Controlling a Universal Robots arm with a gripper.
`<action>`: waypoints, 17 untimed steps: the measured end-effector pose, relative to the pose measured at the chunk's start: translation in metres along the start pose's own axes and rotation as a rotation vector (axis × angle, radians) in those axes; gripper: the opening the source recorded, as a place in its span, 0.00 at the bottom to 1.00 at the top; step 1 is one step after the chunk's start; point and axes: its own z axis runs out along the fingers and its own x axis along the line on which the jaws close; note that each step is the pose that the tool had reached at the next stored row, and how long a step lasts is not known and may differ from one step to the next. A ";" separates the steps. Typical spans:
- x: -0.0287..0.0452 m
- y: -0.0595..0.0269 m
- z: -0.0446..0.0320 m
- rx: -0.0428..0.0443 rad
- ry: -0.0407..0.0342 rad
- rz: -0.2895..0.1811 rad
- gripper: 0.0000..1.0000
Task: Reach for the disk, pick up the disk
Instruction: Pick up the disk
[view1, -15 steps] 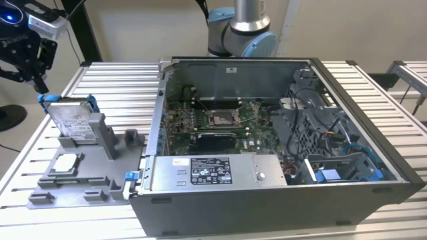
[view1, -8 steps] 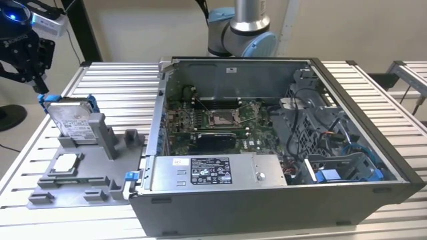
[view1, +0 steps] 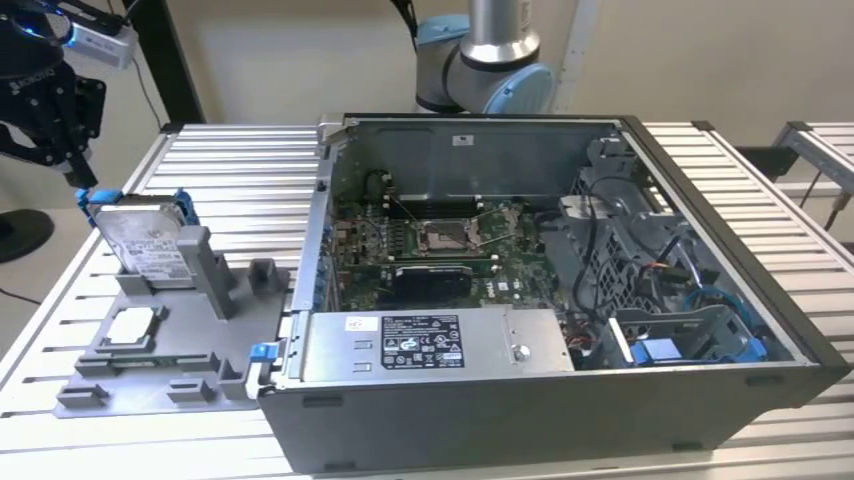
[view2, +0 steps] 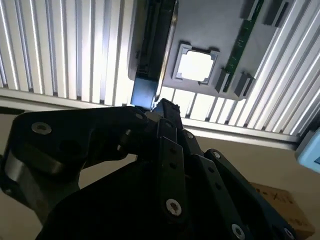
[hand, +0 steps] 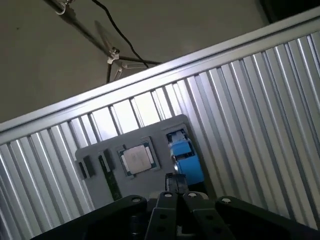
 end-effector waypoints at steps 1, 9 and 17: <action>0.0000 0.0000 0.0000 0.0006 0.0010 -0.014 0.00; -0.0001 0.0000 0.0000 0.0053 0.0090 -0.120 0.00; -0.0005 0.0002 0.0000 0.0106 0.0189 -0.221 0.00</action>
